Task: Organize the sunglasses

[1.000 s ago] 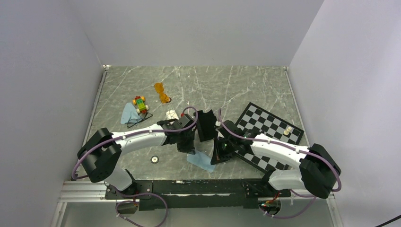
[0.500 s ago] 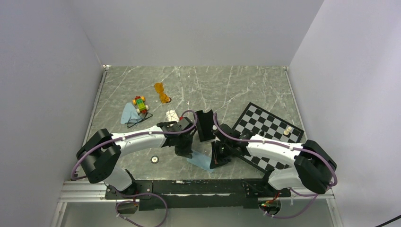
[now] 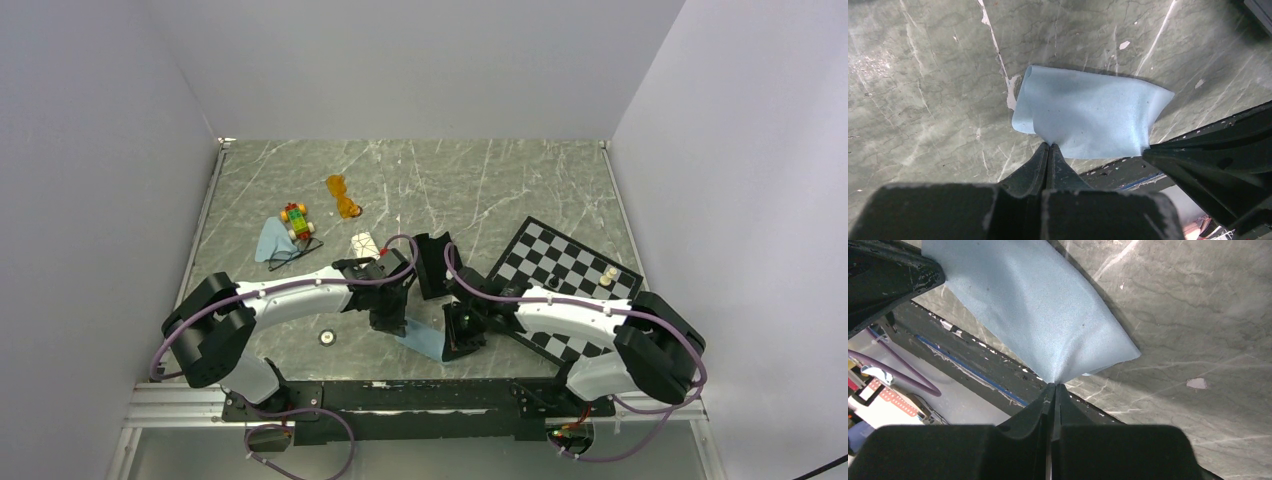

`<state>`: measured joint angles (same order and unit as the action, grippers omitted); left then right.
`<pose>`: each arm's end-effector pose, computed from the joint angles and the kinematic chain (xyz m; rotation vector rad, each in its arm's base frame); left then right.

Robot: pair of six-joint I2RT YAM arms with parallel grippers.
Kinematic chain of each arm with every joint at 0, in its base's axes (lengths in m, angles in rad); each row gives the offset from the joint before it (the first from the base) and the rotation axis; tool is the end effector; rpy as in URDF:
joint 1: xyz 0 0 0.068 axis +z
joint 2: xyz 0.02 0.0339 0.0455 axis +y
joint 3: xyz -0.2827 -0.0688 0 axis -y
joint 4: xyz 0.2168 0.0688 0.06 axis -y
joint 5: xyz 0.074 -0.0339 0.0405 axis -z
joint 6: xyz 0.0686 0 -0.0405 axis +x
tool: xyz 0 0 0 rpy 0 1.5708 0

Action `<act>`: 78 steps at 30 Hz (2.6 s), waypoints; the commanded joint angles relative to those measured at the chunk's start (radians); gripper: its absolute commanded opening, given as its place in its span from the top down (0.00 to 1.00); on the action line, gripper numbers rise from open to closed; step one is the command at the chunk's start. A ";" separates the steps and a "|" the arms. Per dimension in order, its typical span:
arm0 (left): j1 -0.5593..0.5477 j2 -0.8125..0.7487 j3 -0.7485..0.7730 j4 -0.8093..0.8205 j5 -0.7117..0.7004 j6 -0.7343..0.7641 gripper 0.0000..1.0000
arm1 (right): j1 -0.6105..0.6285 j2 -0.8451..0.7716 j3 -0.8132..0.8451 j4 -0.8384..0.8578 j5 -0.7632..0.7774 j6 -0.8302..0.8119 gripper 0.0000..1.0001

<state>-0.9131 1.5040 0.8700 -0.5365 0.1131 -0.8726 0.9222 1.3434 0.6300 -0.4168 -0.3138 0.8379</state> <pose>0.1569 -0.2158 0.1846 0.0928 2.9230 -0.5659 0.1153 0.1872 0.1665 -0.2318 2.9830 0.8175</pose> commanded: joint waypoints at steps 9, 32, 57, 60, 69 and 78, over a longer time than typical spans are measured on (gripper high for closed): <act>-0.010 -0.023 -0.002 -0.042 -0.008 0.022 0.74 | 0.009 -0.005 -0.018 0.046 0.003 0.022 0.77; -0.005 0.025 -0.029 0.131 0.014 0.085 0.63 | 0.009 -0.079 -0.037 0.084 0.212 0.141 0.72; -0.003 0.040 -0.065 0.119 -0.038 0.062 0.70 | -0.039 -0.132 -0.055 -0.075 0.295 0.079 0.70; -0.004 -0.007 -0.055 0.139 -0.007 0.070 0.62 | -0.039 -0.160 -0.055 -0.056 0.271 0.087 0.69; 0.003 -0.064 -0.054 0.095 -0.084 0.083 0.50 | -0.037 -0.148 -0.071 -0.013 0.248 0.112 0.67; 0.008 0.026 -0.060 0.134 -0.055 0.096 0.52 | -0.036 -0.124 -0.096 0.039 0.211 0.098 0.66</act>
<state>-0.9085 1.4986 0.8127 -0.4278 0.0555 -0.7967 0.8848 1.2072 0.5587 -0.4469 -0.0624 0.9264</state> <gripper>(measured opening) 0.488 0.339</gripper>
